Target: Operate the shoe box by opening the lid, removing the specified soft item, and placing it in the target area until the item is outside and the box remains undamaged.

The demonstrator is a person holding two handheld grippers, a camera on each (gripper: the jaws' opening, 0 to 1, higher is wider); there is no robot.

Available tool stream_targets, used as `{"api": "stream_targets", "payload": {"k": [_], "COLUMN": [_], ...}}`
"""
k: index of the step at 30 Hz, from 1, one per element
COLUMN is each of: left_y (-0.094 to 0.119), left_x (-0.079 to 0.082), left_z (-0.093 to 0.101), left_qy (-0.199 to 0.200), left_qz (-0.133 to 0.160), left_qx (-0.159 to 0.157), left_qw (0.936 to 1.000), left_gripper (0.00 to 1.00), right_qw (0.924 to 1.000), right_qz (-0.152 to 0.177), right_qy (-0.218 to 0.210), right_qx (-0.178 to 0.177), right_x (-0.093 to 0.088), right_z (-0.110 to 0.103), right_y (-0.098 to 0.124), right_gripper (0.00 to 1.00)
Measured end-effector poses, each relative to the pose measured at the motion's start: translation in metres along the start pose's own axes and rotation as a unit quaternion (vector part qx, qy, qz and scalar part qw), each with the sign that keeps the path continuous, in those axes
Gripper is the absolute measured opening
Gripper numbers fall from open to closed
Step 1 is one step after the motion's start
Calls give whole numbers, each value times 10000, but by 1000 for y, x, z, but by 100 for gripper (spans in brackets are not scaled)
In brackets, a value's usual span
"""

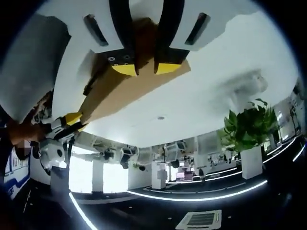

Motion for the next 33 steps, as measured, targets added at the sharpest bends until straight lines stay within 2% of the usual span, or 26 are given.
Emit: {"api": "stream_targets", "payload": {"k": [2,8,21,33], "left_y": [0,7,14,19], "left_x": [0,-6,-14,-22], "left_z": [-3,-12,-18,-19], "left_qy": [148,228,269,496], "left_qz": [82,108,10,-43], "left_qx": [-13,126,275,317], "left_qw": [9999,9996,9993,9983], "left_gripper": [22,29,34,36], "right_qw": [10000,9999,9999,9998], "right_qz": [69,121,143,189], "right_qy": [66,-4,-9,-60], "right_qx": [-28,-3,22,14], "right_x": [1,4,4,9], "right_z": [-3,0,1,3], "right_y": [0,0,0,0], "right_gripper": [30,30,29,29]}}
Point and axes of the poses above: the point that each gripper's makers call its tool centre point, and the gripper's own axes: y roughly backward along the fingers, z roughly to its right, x roughly out of its top, the point moved 6 cm from there along y, roughly backward along the fingers, and after that the axes turned 6 degrees about -x, right-handed, at the moved point
